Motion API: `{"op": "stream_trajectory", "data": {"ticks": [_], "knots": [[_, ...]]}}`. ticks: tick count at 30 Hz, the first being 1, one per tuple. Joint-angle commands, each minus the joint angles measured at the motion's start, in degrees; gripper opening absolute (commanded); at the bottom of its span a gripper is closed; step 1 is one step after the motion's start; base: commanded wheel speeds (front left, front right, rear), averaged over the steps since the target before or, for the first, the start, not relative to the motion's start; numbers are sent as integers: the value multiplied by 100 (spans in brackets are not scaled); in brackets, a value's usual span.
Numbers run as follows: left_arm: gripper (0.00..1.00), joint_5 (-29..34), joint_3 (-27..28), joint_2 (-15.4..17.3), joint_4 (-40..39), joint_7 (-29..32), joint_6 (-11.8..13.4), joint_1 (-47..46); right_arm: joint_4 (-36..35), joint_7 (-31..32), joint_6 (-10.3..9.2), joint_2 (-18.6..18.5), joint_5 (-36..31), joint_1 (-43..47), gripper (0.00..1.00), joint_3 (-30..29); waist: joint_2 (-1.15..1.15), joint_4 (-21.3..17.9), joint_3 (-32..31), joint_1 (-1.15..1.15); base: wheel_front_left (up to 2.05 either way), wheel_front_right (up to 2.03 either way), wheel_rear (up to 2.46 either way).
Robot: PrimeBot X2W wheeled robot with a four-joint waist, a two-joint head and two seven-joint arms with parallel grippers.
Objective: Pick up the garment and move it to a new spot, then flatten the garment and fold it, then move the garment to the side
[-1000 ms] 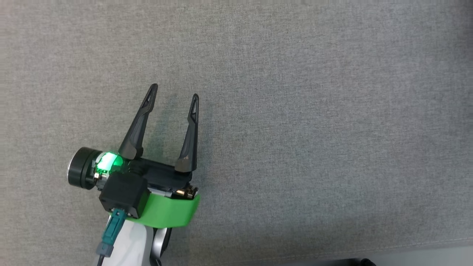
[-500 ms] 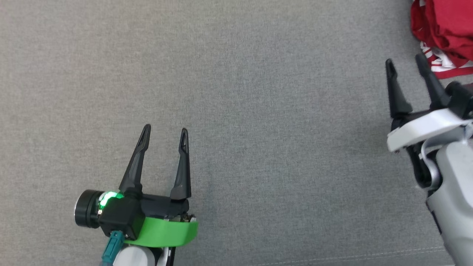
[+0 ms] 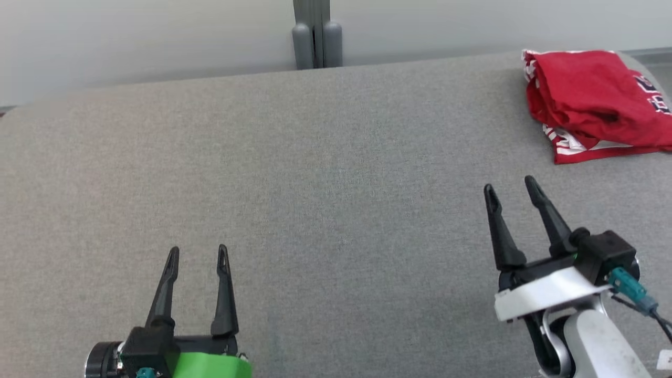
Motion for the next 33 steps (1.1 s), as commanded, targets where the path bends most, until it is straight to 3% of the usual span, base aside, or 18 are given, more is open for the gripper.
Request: {"op": "stream_trajectory", "data": {"ticks": [1,17,33], "knots": [[100,114,62,15,58,0,-16,166,-116,-14,-10,53,-101,242,100,-2,0,-127,-396,1,0,0,0],[100,-67,428,14,256,0,-327,599,-271,-14,-10,256,-174,1226,100,143,0,-311,-669,1,0,0,0],[100,-48,420,14,428,0,-314,665,-327,-14,-10,258,-160,1329,100,127,0,-237,-745,1,0,0,0]]}}
